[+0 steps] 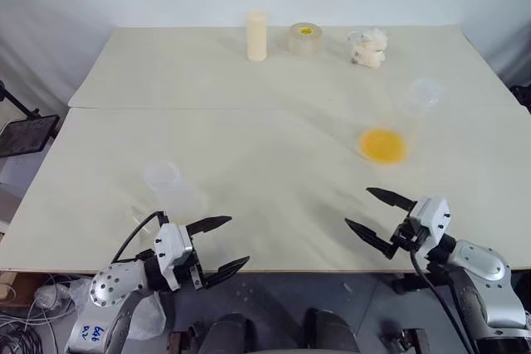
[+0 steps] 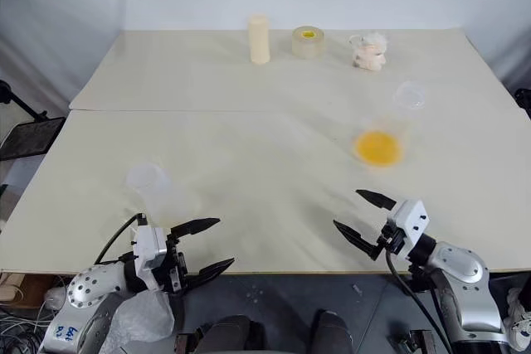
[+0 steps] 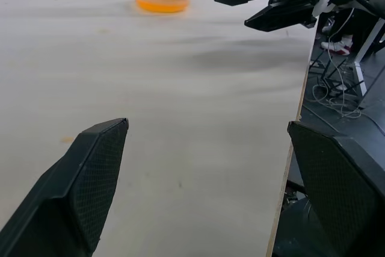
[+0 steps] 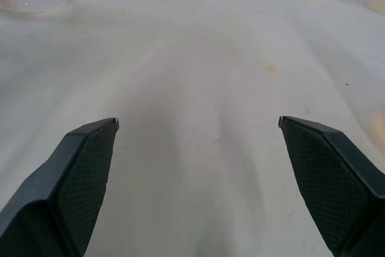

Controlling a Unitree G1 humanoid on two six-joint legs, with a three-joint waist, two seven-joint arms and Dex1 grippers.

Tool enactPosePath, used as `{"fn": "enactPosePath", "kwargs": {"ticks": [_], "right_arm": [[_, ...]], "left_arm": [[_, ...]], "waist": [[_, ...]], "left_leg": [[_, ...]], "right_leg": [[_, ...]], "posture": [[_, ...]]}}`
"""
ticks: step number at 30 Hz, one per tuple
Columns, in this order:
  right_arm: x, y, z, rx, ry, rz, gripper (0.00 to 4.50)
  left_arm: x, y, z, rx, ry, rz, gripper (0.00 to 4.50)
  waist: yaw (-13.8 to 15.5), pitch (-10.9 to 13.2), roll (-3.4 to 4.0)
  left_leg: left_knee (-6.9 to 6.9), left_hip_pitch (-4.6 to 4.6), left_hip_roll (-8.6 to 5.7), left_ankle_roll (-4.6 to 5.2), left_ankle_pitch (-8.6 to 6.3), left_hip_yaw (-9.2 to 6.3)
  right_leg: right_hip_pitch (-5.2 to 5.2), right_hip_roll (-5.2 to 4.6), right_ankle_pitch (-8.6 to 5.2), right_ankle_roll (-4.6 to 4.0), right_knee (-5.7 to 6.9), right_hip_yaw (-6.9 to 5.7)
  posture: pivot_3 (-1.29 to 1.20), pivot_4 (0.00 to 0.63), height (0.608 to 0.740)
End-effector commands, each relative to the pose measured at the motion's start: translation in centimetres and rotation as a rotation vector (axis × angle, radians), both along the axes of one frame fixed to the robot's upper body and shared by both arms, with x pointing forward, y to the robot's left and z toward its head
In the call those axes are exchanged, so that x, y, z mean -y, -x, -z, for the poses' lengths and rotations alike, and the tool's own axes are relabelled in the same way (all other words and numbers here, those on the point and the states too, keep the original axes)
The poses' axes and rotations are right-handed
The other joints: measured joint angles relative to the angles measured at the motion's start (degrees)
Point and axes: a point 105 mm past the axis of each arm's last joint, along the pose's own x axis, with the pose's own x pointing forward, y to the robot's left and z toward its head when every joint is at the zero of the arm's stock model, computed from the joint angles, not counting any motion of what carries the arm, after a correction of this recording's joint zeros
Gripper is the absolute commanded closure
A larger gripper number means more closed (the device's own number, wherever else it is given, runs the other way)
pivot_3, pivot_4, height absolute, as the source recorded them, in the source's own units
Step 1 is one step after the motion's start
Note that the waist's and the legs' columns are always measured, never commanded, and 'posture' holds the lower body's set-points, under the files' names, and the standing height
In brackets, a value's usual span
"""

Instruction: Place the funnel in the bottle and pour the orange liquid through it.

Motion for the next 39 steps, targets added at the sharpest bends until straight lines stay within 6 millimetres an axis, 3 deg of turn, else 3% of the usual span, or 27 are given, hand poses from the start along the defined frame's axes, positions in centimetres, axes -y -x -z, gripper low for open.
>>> {"fn": "enactPosePath", "kwargs": {"ticks": [1, 4, 12, 17, 20, 22, 34, 39], "right_arm": [[-0.1, 0.2, -0.7, 0.030, -0.011, 0.004, 0.03], [0.0, 0.1, -0.6, 0.027, -0.010, 0.013, 0.03], [0.1, -0.3, -0.5, 0.024, -0.006, 0.016, 0.03], [-0.1, -0.8, -0.6, 0.026, -0.007, 0.002, 0.03], [-0.2, -0.9, -0.5, 0.021, -0.007, -0.014, 0.03], [-0.3, -1.2, -0.5, 0.013, -0.006, -0.037, 0.03], [-1.1, -2.8, -0.6, 0.018, -0.011, -0.099, 0.03], [-1.3, -3.2, -0.5, 0.019, -0.011, -0.112, 0.03]], "left_arm": [[0.2, 0.1, -1.1, 0.040, 0.011, 0.019, 0.00], [0.3, -0.3, -0.7, -0.042, 0.024, -0.013, 0.00], [-0.3, -0.7, -0.7, 0.046, -0.030, -0.192, 0.00], [-0.1, 0.1, 0.5, -0.108, -0.051, -0.180, 0.00], [-0.3, 0.4, -1.1, -0.038, 0.008, -0.172, 0.00], [-1.4, 0.9, -2.7, 0.039, 0.066, -0.181, 0.00], [-9.7, 3.5, -4.2, -0.021, -0.056, -0.379, 0.00], [-13.0, 2.4, -5.3, 0.025, -0.097, -0.489, 0.00]], "waist": [[-0.01, 0.00, 0.00], [-0.01, 0.00, 0.00], [-0.02, 0.00, 0.00], [-0.01, 0.01, -0.01], [0.00, 0.01, -0.01], [-0.12, 0.03, -0.04], [-0.16, 0.13, -0.18], [-0.07, 0.14, -0.19]], "left_leg": [[0.00, 0.00, 0.00, 0.00, 0.00, 0.00], [0.00, 0.00, 0.00, 0.00, 0.00, 0.00], [0.00, 0.00, 0.00, 0.00, 0.00, 0.00], [0.00, 0.00, 0.00, 0.00, 0.00, 0.01], [0.00, 0.00, 0.01, 0.00, 0.00, -0.02], [0.00, 0.00, 0.01, 0.00, 0.00, -0.02], [0.03, -0.02, 0.03, 0.00, -0.02, -0.04], [0.02, -0.03, 0.03, 0.00, -0.02, -0.04]], "right_leg": [[0.00, 0.00, 0.00, 0.00, 0.00, 0.00], [0.00, 0.00, 0.00, 0.00, 0.01, 0.00], [0.01, 0.00, 0.00, 0.00, -0.02, 0.00], [0.01, 0.00, 0.00, 0.00, -0.01, 0.01], [0.01, -0.01, 0.00, 0.00, -0.01, 0.01], [0.01, -0.01, 0.00, 0.00, -0.02, 0.01], [0.02, -0.02, -0.02, -0.04, -0.06, -0.01], [0.02, 0.00, -0.03, -0.05, -0.07, -0.03]], "posture": [[0.00, 0.150, 0.740], [0.00, 0.150, 0.740], [0.00, 0.150, 0.740], [0.00, 0.150, 0.740], [0.00, 0.150, 0.740], [0.00, 0.150, 0.740], [0.00, 0.150, 0.740], [0.00, 0.150, 0.740]]}}
